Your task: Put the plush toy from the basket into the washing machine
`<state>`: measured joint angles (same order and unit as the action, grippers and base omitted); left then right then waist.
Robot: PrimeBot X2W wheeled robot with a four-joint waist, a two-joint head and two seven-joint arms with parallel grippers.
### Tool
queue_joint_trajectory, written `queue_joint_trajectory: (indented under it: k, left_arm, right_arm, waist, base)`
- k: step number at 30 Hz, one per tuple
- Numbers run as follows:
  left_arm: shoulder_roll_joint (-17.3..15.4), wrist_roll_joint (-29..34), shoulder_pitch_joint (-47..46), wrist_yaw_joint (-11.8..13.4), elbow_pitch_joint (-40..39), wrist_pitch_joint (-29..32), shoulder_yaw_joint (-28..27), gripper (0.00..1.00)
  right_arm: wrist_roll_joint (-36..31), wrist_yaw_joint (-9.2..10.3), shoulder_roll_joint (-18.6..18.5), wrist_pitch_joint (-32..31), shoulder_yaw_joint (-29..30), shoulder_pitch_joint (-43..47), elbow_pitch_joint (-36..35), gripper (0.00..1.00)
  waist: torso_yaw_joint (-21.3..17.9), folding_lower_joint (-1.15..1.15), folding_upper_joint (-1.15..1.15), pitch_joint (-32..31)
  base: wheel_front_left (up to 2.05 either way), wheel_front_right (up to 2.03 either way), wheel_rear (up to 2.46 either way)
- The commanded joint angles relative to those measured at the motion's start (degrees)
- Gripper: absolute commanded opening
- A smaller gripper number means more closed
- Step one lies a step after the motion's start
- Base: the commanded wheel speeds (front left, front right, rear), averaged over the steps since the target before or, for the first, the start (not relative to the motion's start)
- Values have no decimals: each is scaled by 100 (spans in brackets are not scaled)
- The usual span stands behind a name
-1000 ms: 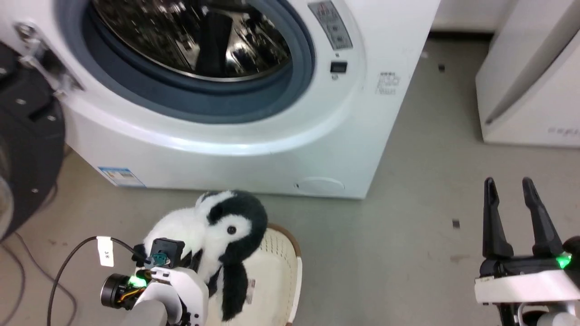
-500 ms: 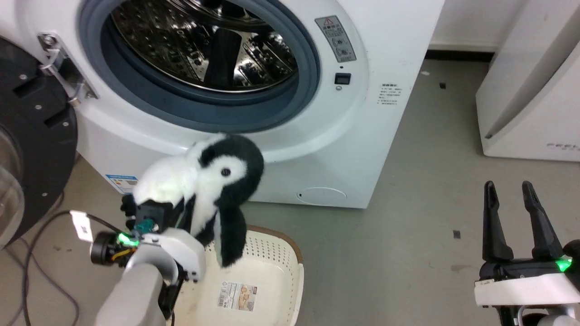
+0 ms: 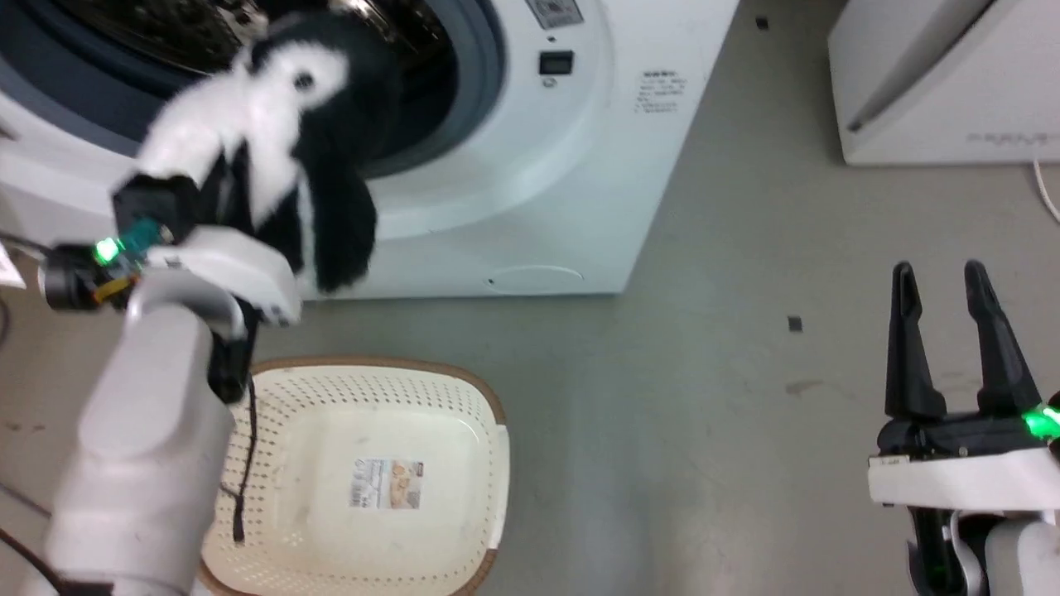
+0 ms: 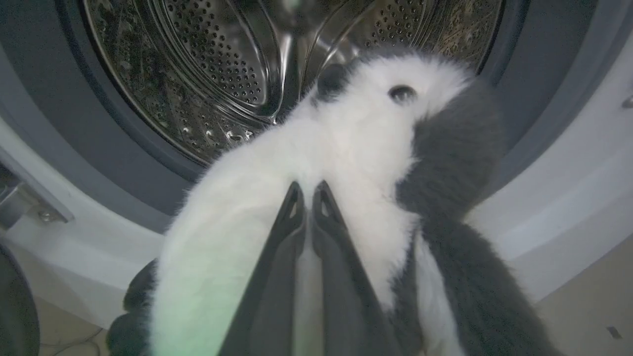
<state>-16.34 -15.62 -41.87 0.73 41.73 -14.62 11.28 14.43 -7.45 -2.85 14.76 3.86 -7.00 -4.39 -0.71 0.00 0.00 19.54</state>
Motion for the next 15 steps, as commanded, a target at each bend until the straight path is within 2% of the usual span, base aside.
queue_joint_trajectory:
  k: [1, 8, 15]
  left_arm:
    - [-70, 46, -365, 35, -18, -38, -77, 0]
    - [-624, 121, -1633, 66, 210, -38, -351, 0]
    - [-1059, 362, -3052, 131, 526, -38, -383, 0]
  right_arm:
    - [52, -3, -3, 24, -12, -168, -51, 100]
    - [230, -3, -3, 24, -96, -551, -179, 100]
    - [405, -3, -3, 24, -54, -849, -268, 100]
  waist:
    - [-336, 0, 0, 441]
    - [-807, 0, 0, 1280]
    - [-1096, 0, 0, 2108]
  base:
    - [0, 0, 0]
    - [0, 0, 0]
    - [0, 0, 0]
